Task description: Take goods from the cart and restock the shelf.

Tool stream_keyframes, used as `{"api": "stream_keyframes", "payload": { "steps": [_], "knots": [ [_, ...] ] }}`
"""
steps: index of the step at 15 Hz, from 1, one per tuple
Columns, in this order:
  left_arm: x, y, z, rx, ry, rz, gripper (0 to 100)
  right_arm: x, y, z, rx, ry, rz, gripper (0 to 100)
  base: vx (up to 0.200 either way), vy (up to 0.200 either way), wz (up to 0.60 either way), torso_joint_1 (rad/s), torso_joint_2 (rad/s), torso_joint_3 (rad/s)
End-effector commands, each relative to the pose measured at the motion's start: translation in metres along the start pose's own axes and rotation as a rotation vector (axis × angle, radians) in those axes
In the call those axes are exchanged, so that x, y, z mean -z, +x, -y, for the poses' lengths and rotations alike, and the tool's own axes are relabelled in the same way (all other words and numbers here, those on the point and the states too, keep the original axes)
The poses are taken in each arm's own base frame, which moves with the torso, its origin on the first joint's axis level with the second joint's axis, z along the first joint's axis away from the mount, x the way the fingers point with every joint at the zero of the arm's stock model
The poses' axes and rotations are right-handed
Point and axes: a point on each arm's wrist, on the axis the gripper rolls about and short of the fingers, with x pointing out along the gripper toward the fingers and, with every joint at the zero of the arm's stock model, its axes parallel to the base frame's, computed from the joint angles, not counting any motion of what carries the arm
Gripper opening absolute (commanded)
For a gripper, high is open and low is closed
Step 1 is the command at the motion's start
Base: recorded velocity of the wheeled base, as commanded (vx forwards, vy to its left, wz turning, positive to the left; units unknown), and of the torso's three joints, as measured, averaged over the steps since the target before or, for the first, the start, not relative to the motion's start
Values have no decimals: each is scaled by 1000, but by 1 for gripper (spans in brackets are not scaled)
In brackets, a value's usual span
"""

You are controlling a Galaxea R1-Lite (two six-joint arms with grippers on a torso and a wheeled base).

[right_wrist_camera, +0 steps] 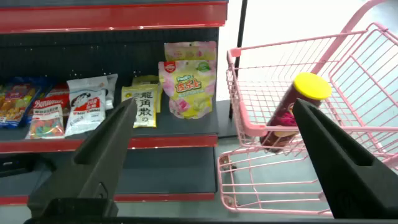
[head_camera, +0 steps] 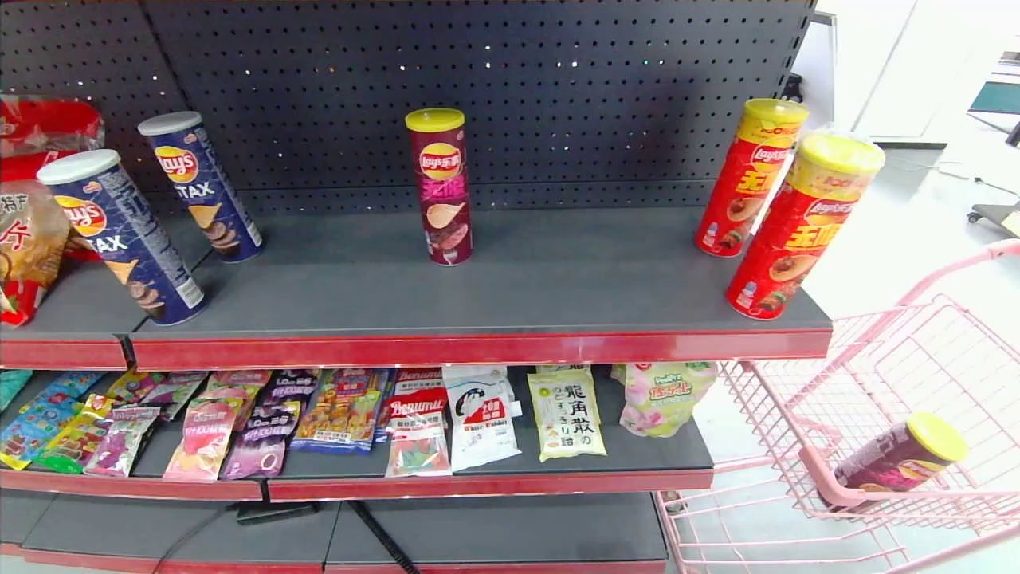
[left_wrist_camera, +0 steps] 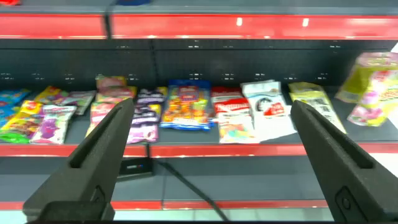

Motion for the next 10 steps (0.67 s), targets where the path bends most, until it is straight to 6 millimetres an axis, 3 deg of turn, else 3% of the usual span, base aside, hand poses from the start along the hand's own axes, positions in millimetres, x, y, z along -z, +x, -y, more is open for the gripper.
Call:
{"api": "stream_keyframes", "payload": {
  "steps": [1, 3, 7, 10],
  "knots": [
    [0, 0, 0, 0, -1, -1, 100, 0, 0, 0, 0, 0, -2, 100, 0, -200, 0, 7, 7, -2],
    [0, 0, 0, 0, -1, -1, 100, 0, 0, 0, 0, 0, -2, 100, 0, -200, 0, 0, 2, 0],
    [0, 0, 0, 0, -1, -1, 100, 0, 0, 0, 0, -1, -2, 100, 0, 0, 0, 0, 0, 0],
    [0, 0, 0, 0, -1, -2, 100, 0, 0, 0, 0, 0, -2, 100, 0, 0, -600, -1, 6, 1]
  ]
}}
